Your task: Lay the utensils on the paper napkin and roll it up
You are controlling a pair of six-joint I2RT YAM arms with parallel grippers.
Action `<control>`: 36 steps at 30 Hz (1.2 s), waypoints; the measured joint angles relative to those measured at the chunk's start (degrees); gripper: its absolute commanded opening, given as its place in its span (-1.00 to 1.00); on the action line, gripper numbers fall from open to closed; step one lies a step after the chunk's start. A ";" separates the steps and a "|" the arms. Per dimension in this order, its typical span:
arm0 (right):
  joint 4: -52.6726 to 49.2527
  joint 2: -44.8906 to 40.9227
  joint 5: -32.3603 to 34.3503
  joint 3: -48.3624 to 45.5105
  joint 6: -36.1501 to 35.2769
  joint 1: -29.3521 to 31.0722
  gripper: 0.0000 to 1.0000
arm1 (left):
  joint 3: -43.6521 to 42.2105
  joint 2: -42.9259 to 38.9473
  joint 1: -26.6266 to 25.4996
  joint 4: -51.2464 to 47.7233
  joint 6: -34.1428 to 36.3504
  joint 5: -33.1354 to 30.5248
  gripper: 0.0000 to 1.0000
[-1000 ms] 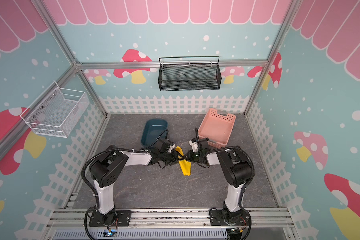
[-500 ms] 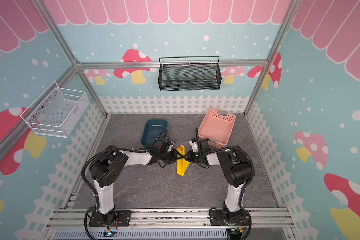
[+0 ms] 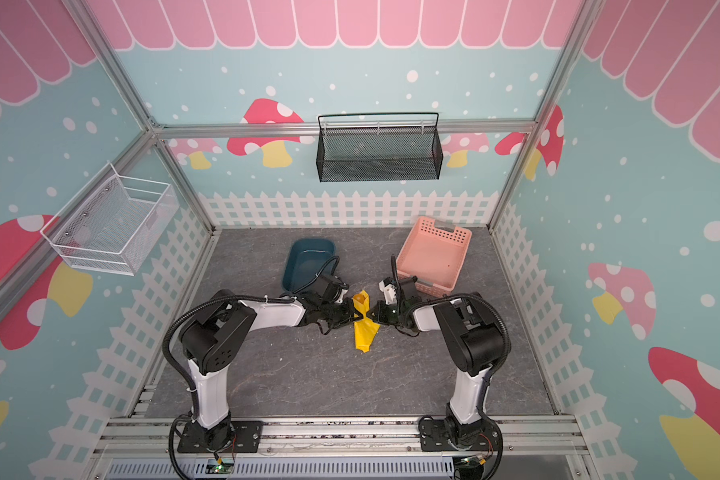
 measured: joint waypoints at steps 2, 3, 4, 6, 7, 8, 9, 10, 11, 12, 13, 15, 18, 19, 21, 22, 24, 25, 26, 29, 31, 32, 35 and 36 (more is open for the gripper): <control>-1.95 -1.33 0.68 -0.15 0.20 0.17 -0.79 | 0.11 0.00 -0.17 -0.20 0.48 -0.07 -0.91; -3.34 -2.21 1.22 -0.33 0.26 0.26 -0.77 | 0.15 -0.04 -0.20 -0.31 0.70 -0.07 -0.93; -4.87 -3.08 1.73 -0.55 0.28 0.28 -0.76 | 0.20 -0.09 -0.20 -0.46 0.92 -0.09 -0.94; -8.11 -5.05 2.60 -1.03 0.31 0.28 -0.75 | 0.24 -0.17 -0.15 -0.70 1.18 -0.28 -0.97; -9.84 -6.12 3.23 -1.22 0.28 0.28 -0.75 | 0.24 -0.28 -0.11 -0.87 1.25 -0.46 -0.98; -11.52 -7.23 3.78 -1.42 0.35 0.28 -0.75 | 0.24 -0.44 0.04 -1.11 1.27 -0.61 -0.99; -12.85 -8.31 4.22 -1.60 0.42 0.28 -0.75 | 0.24 -0.57 0.20 -1.42 1.29 -0.76 -1.00; -14.10 -9.64 4.61 -1.84 0.48 0.28 -0.74 | 0.24 -0.85 0.44 -1.79 1.27 -0.94 -1.00; -15.06 -10.99 4.87 -2.19 0.66 0.28 -0.73 | 0.24 -1.20 0.74 -2.14 1.25 -1.07 -1.00; -15.67 -12.24 5.09 -2.62 0.81 0.28 -0.71 | 0.24 -1.51 0.98 -2.29 1.22 -1.07 -1.00; -16.22 -13.66 5.16 -3.21 1.07 0.28 -0.70 | 0.24 -1.92 1.20 -2.29 1.18 -1.07 -1.00; -16.96 -16.26 5.31 -4.59 1.60 0.28 -0.67 | 0.24 -2.84 1.68 -2.25 0.96 -1.03 -1.00; -17.66 -19.28 4.94 -6.67 2.58 0.28 -0.57 | 0.22 -4.11 2.19 -1.84 0.52 -0.68 -1.00; -17.51 -20.13 4.46 -7.41 3.15 0.28 -0.52 | 0.22 -4.48 2.34 -1.55 0.24 -0.48 -1.00; -17.20 -21.59 3.80 -8.74 4.13 0.28 -0.46 | 0.22 -4.98 2.51 -1.33 -0.20 -0.28 -1.00; -17.09 -22.25 3.43 -9.31 4.70 0.28 -0.42 | 0.22 -5.18 2.62 -1.22 -0.44 -0.11 -1.00; -16.96 -22.95 2.75 -9.77 5.57 0.28 -0.35 | 0.22 -5.44 2.80 -0.83 -0.76 0.37 -1.00; -16.74 -23.17 2.40 -9.79 6.03 0.28 -0.32 | 0.20 -5.60 2.86 -0.66 -0.98 0.63 -1.00; -16.41 -23.52 2.16 -9.79 6.51 0.28 -0.30 | 0.17 -5.84 2.91 -0.52 -1.20 0.87 -1.00; -16.13 -25.79 1.70 -9.79 7.54 0.28 -0.21 | 0.17 -7.13 3.21 -0.13 -1.66 1.49 -1.00; -15.98 -28.44 1.66 -9.77 8.00 0.28 -0.16 | 0.17 -8.66 3.56 0.02 -1.66 1.79 -1.00; -15.96 -30.08 1.66 -9.66 8.17 0.28 -0.12 | 0.17 -9.79 3.76 0.15 -1.64 1.97 -1.00; -15.32 -34.88 1.70 -8.90 8.33 0.28 -0.03 | 0.20 -13.64 4.42 0.79 -1.16 2.21 -1.00; -14.93 -36.20 1.73 -8.66 8.28 0.28 0.01 | 0.28 -14.99 4.59 1.01 -0.68 2.23 -1.00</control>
